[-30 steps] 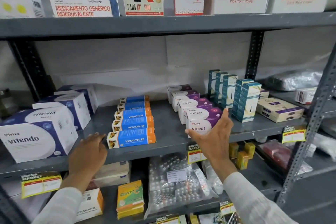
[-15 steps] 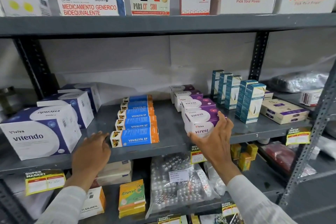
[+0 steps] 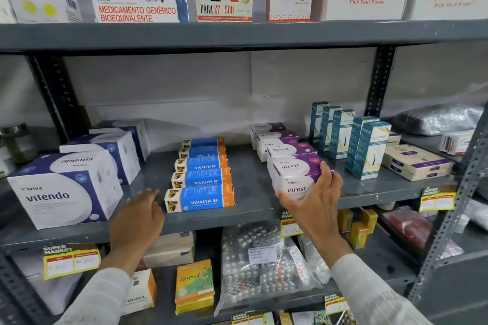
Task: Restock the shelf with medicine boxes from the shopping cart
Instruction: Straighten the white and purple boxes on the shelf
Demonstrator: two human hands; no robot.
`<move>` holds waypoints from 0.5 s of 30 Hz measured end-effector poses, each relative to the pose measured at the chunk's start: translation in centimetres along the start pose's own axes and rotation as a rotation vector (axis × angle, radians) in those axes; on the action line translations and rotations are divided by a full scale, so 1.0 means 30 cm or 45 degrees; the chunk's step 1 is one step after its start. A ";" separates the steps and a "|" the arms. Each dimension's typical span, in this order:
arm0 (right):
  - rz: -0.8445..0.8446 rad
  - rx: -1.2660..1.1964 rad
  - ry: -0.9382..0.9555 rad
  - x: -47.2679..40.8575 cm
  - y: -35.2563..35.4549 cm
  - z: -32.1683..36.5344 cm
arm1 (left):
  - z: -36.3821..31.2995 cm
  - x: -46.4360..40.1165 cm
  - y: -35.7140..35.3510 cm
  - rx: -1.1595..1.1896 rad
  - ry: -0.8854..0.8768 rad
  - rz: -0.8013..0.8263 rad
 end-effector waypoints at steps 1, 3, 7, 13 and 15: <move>0.020 -0.008 0.000 -0.001 0.001 -0.001 | -0.003 0.000 0.030 0.114 0.067 -0.059; 0.056 -0.063 0.019 -0.008 0.016 -0.005 | -0.003 0.009 0.107 0.401 0.290 -0.201; -0.011 -0.224 0.058 -0.066 0.149 -0.024 | -0.168 0.023 0.286 0.628 0.280 -0.575; -0.234 -0.253 -0.047 -0.253 0.333 -0.171 | -0.703 0.128 0.130 0.608 -0.288 -0.121; -0.222 -0.224 -0.081 -0.302 0.347 -0.229 | -0.792 0.180 0.007 0.427 -0.427 0.056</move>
Point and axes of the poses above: each hand's wrist, its own x-axis away from the middle knuckle, its own y-axis out of the back of the hand, z = x × y, the point moved 10 cm from there along -x, towards the middle knuckle, and after that the axes turned 14 degrees about -z, right-handed, at the moved point
